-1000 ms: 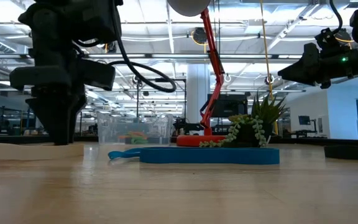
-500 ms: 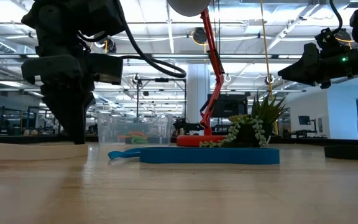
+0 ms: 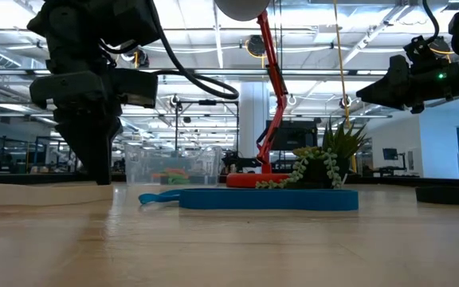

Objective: Pick and place rubber bands into bin
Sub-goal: Put the brown rubber band into the transparent bin

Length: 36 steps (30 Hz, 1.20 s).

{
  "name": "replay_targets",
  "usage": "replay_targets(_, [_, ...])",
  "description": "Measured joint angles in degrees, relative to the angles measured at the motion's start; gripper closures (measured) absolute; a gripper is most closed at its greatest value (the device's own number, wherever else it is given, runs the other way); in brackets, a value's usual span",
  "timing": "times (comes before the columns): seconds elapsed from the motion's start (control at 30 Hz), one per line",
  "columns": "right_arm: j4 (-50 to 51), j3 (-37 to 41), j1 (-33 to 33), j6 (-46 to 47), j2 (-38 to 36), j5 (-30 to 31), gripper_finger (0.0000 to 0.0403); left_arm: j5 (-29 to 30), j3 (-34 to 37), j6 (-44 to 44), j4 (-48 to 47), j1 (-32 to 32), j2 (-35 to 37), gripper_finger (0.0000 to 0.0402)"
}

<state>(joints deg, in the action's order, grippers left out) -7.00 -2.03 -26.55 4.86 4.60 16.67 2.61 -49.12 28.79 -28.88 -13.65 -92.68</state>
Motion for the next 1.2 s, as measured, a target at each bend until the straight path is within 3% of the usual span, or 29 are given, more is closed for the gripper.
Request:
replay_targets(0.6, [0.0, 0.0, 0.0, -0.2, 0.0, 0.0, 0.0261, 1.5, 0.0, 0.6, 0.0, -1.8, 0.0, 0.0366])
replay_targets(0.97, [0.0, 0.0, 0.0, -0.2, 0.0, 0.0, 0.0261, 1.7, 0.0, 2.8, -0.1, -1.8, 0.0, 0.0256])
replay_targets(1.2, [0.0, 0.0, 0.0, -0.2, 0.0, 0.0, 0.0261, 1.8, 0.0, 0.9, -2.1, -1.8, 0.0, 0.0236])
